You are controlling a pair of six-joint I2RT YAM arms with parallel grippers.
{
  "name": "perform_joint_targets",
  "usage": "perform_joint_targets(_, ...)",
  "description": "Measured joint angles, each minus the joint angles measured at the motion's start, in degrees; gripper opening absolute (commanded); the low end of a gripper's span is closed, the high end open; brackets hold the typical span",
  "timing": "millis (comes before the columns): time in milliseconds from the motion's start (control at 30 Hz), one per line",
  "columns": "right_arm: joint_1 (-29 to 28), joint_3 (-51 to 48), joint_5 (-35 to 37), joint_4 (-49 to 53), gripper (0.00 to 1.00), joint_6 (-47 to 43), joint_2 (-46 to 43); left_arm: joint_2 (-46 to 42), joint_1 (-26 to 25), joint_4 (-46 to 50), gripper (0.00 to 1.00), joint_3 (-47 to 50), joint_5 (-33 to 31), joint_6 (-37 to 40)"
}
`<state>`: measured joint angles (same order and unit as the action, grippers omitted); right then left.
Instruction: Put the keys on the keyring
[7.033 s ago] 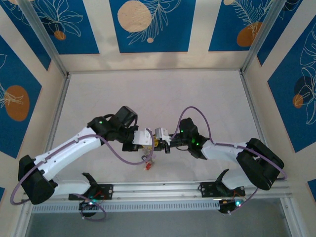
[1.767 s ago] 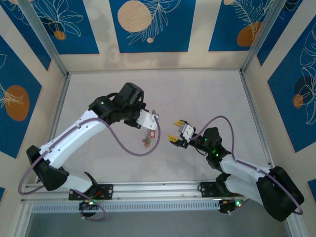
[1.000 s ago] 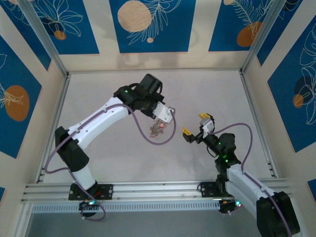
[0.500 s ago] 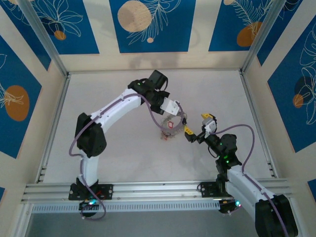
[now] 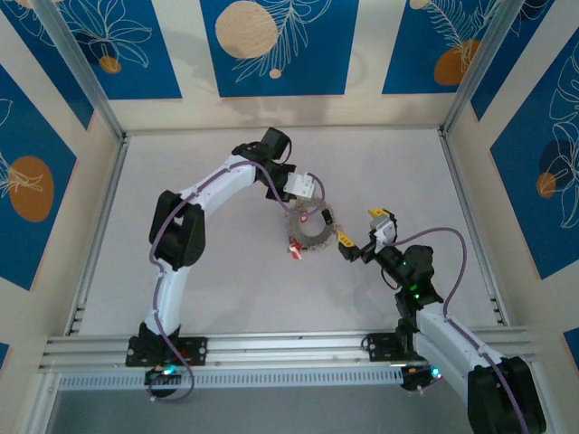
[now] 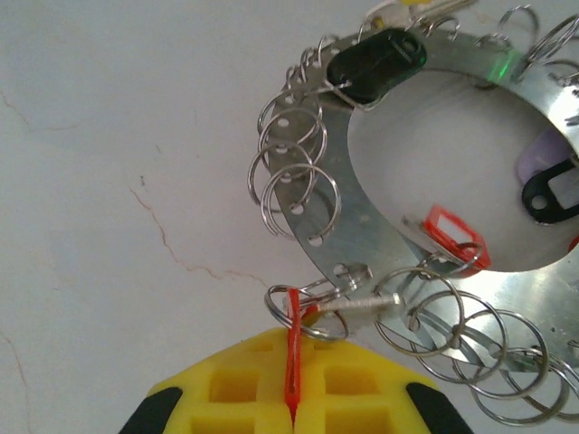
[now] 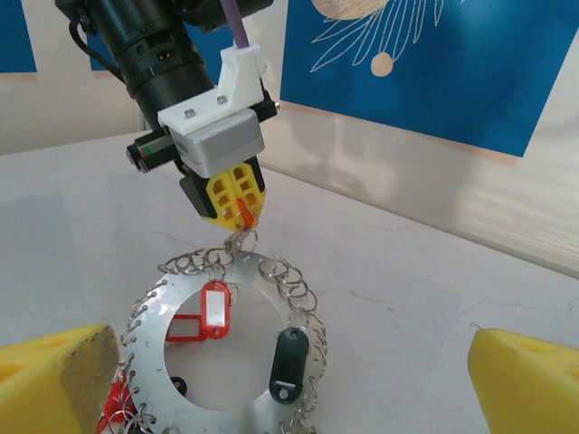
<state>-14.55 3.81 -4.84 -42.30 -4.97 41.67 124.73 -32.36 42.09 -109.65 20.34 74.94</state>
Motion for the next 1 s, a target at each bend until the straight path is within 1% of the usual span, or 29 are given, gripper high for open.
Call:
perform_joint_targets(200, 0.0, -0.1, 0.0, 0.4, 0.99, -0.2, 0.0, 2.8, 1.4, -0.6, 0.03, 0.5, -4.1, 1.3)
perform_joint_targets(433, 0.0, -0.1, 0.0, 0.7, 0.99, -0.9, 0.3, 4.9, 3.0, -1.7, 0.05, 0.8, -6.6, 0.7)
perform_joint_targets(467, 0.0, -0.1, 0.0, 0.8, 0.99, -1.0, 0.3, 5.4, 3.3, -2.0, 0.07, 0.7, -7.0, 0.4)
perform_joint_targets(533, -0.1, -0.1, 0.0, 0.9, 0.99, -1.1, 0.5, 6.7, 3.8, -2.7, 0.16, 0.6, -7.9, -0.7)
perform_joint_targets(667, -0.1, -0.1, 0.0, 1.2, 0.99, -1.4, 0.6, 8.2, 4.2, -3.5, 0.26, 0.6, -8.9, -2.9)
perform_joint_targets(867, -0.5, -0.1, 0.0, 1.3, 0.99, -1.7, 0.9, 8.3, 4.3, -4.4, 0.29, 0.6, -8.9, -6.4)
perform_joint_targets(900, -0.5, -0.1, 0.0, 1.4, 0.99, -1.8, 0.9, 8.3, 4.3, -4.6, 0.32, 0.6, -9.0, -7.3)
perform_joint_targets(967, -0.5, -0.1, 0.0, 1.6, 0.99, -2.0, 0.9, 8.3, 4.5, -5.7, 0.33, 0.8, -9.1, -9.3)
perform_joint_targets(1000, -0.5, -0.1, 0.0, 1.7, 0.99, -2.1, 0.9, 8.3, 4.6, -6.7, 0.38, 1.3, -9.1, -10.5)
